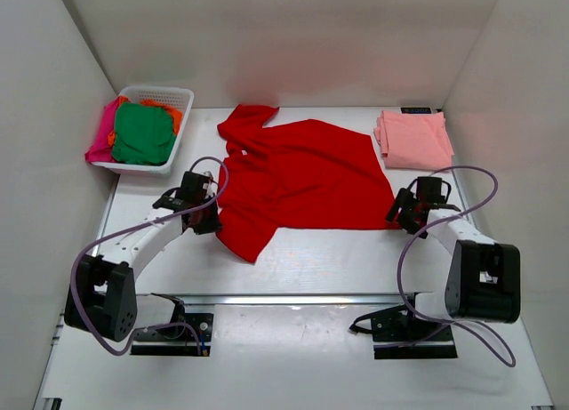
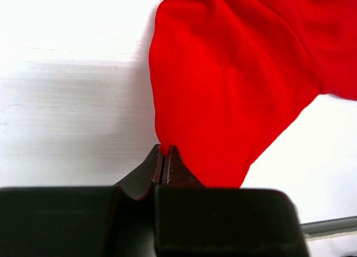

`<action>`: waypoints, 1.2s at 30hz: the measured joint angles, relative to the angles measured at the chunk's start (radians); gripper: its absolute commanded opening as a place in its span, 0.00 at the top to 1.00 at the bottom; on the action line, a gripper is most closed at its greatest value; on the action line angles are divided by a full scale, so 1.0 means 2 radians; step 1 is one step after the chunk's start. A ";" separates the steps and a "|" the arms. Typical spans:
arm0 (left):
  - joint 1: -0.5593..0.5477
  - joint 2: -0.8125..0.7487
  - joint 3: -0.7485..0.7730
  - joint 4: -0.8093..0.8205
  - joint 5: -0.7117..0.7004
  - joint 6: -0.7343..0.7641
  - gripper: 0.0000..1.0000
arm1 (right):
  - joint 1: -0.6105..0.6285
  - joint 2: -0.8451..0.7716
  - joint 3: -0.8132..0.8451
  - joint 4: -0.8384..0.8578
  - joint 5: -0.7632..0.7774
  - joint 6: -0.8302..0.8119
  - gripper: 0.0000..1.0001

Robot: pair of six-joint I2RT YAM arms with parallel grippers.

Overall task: Fold and stack the t-shirts
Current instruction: Flatten out the tshirt

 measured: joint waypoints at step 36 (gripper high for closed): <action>0.055 -0.041 0.040 -0.015 0.118 0.001 1.00 | 0.072 0.088 0.143 -0.119 0.001 -0.020 1.00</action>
